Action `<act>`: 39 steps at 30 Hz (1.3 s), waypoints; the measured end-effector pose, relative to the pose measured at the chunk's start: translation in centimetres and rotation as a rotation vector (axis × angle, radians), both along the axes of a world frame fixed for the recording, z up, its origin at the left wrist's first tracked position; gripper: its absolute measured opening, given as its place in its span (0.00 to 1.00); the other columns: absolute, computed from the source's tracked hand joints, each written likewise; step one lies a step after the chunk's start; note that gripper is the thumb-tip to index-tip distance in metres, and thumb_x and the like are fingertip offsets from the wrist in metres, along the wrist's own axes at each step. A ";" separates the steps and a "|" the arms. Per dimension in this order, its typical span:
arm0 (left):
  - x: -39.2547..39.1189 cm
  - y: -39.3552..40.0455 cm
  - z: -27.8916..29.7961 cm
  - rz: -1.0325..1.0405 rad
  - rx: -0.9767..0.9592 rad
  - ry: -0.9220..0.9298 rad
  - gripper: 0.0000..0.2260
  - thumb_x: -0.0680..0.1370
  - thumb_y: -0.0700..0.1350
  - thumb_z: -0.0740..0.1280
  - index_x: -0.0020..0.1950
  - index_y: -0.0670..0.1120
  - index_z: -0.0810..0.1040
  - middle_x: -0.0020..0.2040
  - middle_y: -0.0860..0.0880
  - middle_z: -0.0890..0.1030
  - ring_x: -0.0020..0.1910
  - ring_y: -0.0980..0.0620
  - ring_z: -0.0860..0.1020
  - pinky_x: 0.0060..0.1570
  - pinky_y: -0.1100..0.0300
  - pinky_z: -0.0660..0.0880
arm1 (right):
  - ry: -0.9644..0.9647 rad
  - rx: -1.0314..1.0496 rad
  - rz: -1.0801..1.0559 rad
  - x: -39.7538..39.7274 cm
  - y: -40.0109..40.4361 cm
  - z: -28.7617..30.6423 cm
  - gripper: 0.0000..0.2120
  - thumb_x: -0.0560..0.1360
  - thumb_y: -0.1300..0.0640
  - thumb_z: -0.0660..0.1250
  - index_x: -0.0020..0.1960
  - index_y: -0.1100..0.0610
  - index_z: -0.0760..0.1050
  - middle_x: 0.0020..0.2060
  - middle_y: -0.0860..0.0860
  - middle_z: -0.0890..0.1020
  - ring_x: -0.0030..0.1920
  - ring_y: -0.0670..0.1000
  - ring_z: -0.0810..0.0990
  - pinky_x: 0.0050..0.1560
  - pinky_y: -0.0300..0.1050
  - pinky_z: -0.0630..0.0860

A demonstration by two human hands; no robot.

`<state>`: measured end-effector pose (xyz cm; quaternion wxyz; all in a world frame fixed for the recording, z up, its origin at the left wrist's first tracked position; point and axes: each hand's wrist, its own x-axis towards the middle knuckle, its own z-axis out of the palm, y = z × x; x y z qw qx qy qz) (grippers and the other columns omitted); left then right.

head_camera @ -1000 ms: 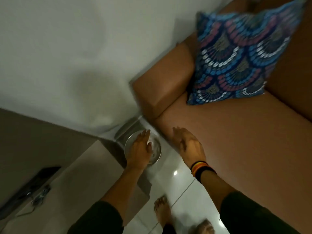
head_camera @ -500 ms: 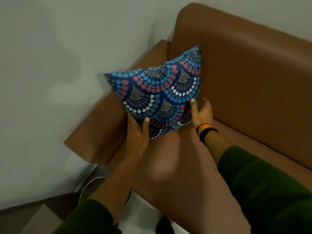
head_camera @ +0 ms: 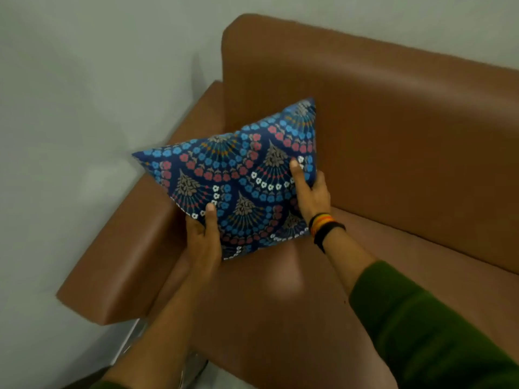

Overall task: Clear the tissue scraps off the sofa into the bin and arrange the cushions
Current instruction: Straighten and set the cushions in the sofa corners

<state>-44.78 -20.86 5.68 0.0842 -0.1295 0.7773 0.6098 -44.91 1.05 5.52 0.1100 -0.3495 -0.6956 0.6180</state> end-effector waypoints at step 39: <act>35.5 43.2 3.2 -1.346 -0.324 0.290 0.32 0.84 0.62 0.54 0.85 0.53 0.48 0.85 0.54 0.52 0.84 0.54 0.50 0.79 0.58 0.49 | -0.353 0.161 -0.983 57.8 33.1 1.1 0.42 0.77 0.35 0.62 0.80 0.57 0.51 0.80 0.56 0.58 0.78 0.60 0.59 0.76 0.62 0.60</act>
